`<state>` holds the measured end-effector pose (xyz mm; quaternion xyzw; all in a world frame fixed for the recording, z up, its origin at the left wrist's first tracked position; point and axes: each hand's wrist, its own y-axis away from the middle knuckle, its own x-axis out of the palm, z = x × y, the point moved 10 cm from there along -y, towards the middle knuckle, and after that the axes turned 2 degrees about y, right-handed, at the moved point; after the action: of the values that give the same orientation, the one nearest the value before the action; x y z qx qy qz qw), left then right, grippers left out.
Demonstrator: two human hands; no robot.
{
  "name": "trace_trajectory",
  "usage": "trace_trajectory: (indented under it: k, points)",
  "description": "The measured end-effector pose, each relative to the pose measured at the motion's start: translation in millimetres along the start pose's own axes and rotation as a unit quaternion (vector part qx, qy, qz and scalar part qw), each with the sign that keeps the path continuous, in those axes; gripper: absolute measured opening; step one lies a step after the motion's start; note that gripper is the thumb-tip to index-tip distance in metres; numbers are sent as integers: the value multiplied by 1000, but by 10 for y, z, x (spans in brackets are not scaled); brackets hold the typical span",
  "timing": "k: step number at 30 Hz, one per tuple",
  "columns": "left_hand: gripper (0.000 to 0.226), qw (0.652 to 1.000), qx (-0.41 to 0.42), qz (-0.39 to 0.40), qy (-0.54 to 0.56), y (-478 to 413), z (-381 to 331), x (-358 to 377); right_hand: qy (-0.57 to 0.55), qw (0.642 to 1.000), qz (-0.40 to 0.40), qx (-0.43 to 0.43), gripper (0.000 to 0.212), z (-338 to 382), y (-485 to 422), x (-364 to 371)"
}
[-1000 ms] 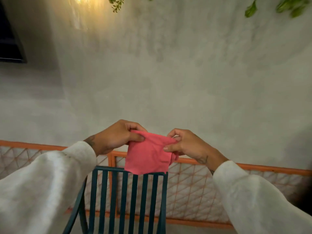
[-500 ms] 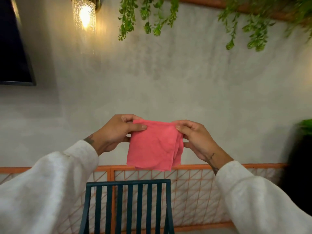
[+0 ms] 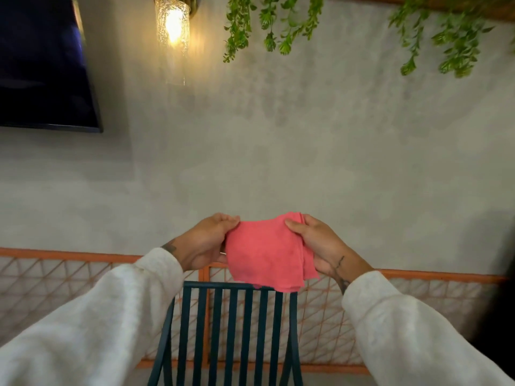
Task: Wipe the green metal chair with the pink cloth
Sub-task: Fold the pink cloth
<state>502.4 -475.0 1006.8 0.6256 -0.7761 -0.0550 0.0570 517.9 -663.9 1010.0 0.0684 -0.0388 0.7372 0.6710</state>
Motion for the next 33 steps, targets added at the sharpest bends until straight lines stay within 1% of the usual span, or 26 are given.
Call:
trace_trajectory:
  k: [1,2,4,5,7,8,10,13,14,15,17,18,20,22,24,25,27,29,30,31,32,33]
  points:
    - [13,1000,-1,3,21,15,25,-3,0,1000,-12,19,24,-93,-11,-53]
    - [18,999,-1,17,49,32,27,5,-7,999,-21,37,25,-161,-8,-95]
    - [52,995,7,56,86,45,8,38,-36,997,-19,70,29,-281,7,-147]
    - [62,994,14,66,83,52,-15,57,-45,995,-3,85,32,-311,28,-139]
    - [71,996,23,64,65,52,-29,87,-40,993,52,96,35,-303,100,-76]
    - [70,996,27,54,58,44,-39,80,-34,992,83,90,38,-268,128,-34]
    - [65,998,31,33,51,44,-40,70,-22,990,115,76,56,-221,160,-33]
    - [41,999,45,10,10,53,-65,31,-19,994,76,72,82,-212,129,-187]
    - [33,999,51,0,-6,53,-85,13,-19,995,73,64,81,-185,131,-217]
    - [27,998,57,-9,-17,52,-107,0,-22,995,77,55,74,-158,127,-226]
    - [23,997,66,-28,-34,58,-140,-7,-9,994,100,44,60,-103,171,-178]
    - [23,996,72,-37,-45,55,-176,-5,19,993,112,39,56,-68,186,-145]
    - [26,994,75,-42,-65,69,-202,20,98,989,109,29,57,-55,185,-130]
    - [37,992,76,-33,-95,82,-237,60,173,982,78,5,58,1,160,-170]
    - [45,989,79,-31,-125,107,-275,88,230,971,50,-27,53,74,149,-201]
    - [46,987,81,-35,-133,123,-293,91,237,970,43,-38,51,103,153,-205]
    - [44,986,88,-47,-132,136,-336,82,216,974,44,-49,46,157,169,-202]
    - [43,989,89,-60,-104,136,-367,38,220,973,47,-47,40,164,185,-194]
    - [44,990,88,-63,-89,137,-379,28,265,962,46,-42,38,145,188,-191]
    - [46,991,88,-64,-75,135,-389,34,341,938,48,-40,36,126,200,-168]
    - [47,992,89,-64,-67,133,-400,47,419,905,51,-44,37,113,220,-118]
    - [48,992,92,-62,-67,132,-413,86,461,884,48,-61,41,130,236,-52]
